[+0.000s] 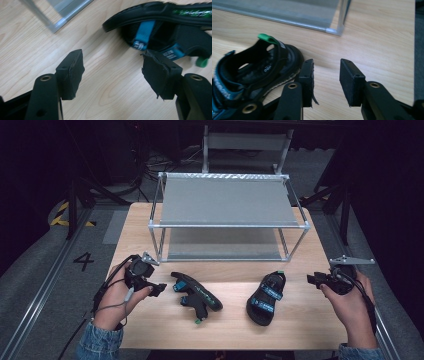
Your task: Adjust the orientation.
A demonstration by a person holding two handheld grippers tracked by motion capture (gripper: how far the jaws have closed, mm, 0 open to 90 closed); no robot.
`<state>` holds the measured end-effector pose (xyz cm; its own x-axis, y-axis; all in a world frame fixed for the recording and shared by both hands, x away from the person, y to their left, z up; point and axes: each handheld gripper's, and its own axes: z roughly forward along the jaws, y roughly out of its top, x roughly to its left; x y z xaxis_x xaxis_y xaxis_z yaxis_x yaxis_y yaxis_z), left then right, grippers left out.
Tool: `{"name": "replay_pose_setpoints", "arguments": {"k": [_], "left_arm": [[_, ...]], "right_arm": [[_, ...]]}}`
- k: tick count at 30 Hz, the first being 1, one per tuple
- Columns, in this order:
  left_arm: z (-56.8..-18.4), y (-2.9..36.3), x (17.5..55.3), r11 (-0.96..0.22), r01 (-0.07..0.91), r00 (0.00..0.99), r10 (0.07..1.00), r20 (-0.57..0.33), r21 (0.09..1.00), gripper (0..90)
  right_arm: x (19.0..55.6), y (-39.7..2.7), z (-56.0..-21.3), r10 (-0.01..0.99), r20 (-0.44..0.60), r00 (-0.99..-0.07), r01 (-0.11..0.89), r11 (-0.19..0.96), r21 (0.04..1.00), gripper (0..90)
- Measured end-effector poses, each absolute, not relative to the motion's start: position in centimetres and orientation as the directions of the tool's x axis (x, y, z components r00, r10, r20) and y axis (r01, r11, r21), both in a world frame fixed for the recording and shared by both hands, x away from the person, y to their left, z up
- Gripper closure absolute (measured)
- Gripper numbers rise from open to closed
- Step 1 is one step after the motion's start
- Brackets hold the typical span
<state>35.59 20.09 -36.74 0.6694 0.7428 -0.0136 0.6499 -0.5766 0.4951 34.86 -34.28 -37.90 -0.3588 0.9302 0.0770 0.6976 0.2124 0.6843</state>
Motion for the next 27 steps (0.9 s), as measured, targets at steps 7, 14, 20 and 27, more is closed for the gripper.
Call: {"name": "replay_pose_setpoints", "arguments": {"k": [7, 14, 20, 27], "left_arm": [[-36.1, 19.1, 35.2, -0.608, 0.614, 0.710, 0.704, -0.015, 0.504, 38.6], [-35.3, 18.5, 35.2, -0.599, 0.590, 0.735, 0.676, -0.054, 0.541, 45.7], [-34.9, 17.4, 35.2, -0.615, 0.561, 0.779, 0.618, -0.102, 0.555, 71.7], [-35.6, 15.9, 35.7, -0.629, 0.521, 0.814, 0.569, -0.115, 0.577, 87.9]], "right_arm": [[34.7, -34.2, -38.1, 0.936, 0.085, -0.343, 0.699, 0.193, 0.689, 63.0], [34.3, -34.5, -38.2, 0.935, 0.082, -0.346, 0.698, 0.198, 0.688, 63.2], [33.7, -34.9, -38.1, 0.938, 0.081, -0.338, 0.700, 0.193, 0.687, 64.0], [33.6, -34.7, -38.3, 0.933, 0.065, -0.353, 0.691, 0.213, 0.691, 64.9]]}}
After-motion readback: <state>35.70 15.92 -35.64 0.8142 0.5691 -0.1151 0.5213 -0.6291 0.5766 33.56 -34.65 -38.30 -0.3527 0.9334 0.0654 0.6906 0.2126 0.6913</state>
